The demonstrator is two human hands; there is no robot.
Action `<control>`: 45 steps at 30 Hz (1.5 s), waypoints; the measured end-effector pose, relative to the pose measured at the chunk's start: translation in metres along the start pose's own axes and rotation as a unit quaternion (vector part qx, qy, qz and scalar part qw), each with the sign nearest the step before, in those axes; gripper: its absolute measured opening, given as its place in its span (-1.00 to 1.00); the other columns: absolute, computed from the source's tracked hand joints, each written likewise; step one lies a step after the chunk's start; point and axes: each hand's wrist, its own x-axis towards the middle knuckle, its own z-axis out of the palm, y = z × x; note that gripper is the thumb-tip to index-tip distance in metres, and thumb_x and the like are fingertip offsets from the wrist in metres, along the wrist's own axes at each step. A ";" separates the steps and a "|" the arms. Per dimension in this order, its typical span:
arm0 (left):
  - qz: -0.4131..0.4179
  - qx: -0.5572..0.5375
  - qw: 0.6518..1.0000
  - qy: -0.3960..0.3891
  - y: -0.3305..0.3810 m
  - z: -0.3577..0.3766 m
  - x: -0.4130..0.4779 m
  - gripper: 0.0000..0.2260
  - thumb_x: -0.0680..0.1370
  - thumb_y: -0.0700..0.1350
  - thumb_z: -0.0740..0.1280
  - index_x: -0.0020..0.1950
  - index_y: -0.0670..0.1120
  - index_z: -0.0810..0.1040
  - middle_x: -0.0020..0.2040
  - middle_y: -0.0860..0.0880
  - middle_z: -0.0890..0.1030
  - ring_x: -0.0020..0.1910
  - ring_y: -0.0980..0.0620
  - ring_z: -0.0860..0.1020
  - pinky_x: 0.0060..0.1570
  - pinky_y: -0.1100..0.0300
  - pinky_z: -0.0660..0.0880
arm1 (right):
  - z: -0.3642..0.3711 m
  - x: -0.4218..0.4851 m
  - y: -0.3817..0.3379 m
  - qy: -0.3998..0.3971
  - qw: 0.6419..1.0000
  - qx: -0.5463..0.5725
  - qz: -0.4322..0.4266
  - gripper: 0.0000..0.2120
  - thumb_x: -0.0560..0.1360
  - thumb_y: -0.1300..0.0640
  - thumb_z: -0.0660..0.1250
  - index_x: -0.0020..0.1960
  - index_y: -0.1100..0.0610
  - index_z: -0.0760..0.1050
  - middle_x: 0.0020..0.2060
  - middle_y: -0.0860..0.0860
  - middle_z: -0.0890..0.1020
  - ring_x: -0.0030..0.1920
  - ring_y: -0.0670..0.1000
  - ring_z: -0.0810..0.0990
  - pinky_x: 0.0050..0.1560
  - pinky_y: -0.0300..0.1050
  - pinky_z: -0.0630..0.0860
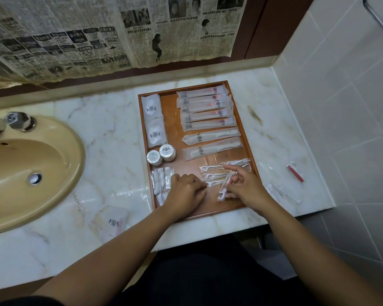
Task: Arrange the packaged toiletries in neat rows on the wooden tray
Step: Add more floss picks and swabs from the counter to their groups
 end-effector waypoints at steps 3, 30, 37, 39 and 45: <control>-0.012 -0.032 0.999 0.001 0.003 -0.005 -0.002 -0.79 0.53 0.10 0.39 0.10 0.12 0.72 -0.03 0.12 0.64 0.03 0.10 0.54 0.03 0.09 0.14 | 0.003 0.002 0.001 0.010 1.000 -0.007 0.002 -0.71 0.50 0.38 0.44 0.11 0.06 0.64 -0.10 0.17 0.57 0.03 0.23 0.70 0.02 0.09 0.69; 0.119 0.139 0.983 -0.029 0.001 -0.001 -0.003 -0.80 0.53 0.09 0.36 -0.19 0.06 0.72 -0.26 0.07 0.61 -0.20 -0.05 0.50 0.01 -0.04 0.33 | -0.007 0.014 0.033 -0.006 0.764 -0.554 -0.332 -0.87 0.40 0.09 0.47 -0.08 -0.05 0.73 -0.09 -0.13 0.63 -0.02 0.03 0.54 0.07 0.06 0.34; 0.109 0.116 0.987 -0.038 0.010 0.001 0.002 -0.81 0.52 0.07 0.36 -0.19 0.05 0.71 -0.27 0.07 0.63 -0.21 -0.03 0.52 0.00 -0.03 0.32 | -0.006 0.011 0.041 0.047 0.766 -0.547 -0.334 -0.89 0.45 0.06 0.41 -0.09 -0.01 0.71 -0.10 -0.11 0.63 -0.04 0.05 0.56 0.09 0.07 0.33; 0.099 0.098 0.990 -0.031 0.013 0.000 0.002 -0.79 0.53 0.10 0.35 -0.18 0.05 0.71 -0.25 0.08 0.64 -0.20 -0.01 0.52 0.00 -0.02 0.31 | -0.008 0.006 0.040 0.073 0.784 -0.512 -0.344 -0.88 0.47 0.07 0.37 -0.06 -0.01 0.69 -0.08 -0.12 0.63 -0.02 0.02 0.55 0.09 0.05 0.37; 0.109 0.020 0.994 -0.001 0.044 -0.013 0.032 -0.87 0.57 0.08 0.37 -0.05 0.07 0.68 -0.16 0.11 0.63 -0.11 0.04 0.53 -0.02 0.04 0.32 | -0.044 -0.019 0.032 0.200 0.880 -0.367 -0.227 -0.79 0.50 0.15 0.45 0.13 0.03 0.65 0.02 -0.07 0.64 0.05 -0.04 0.53 0.03 -0.12 0.54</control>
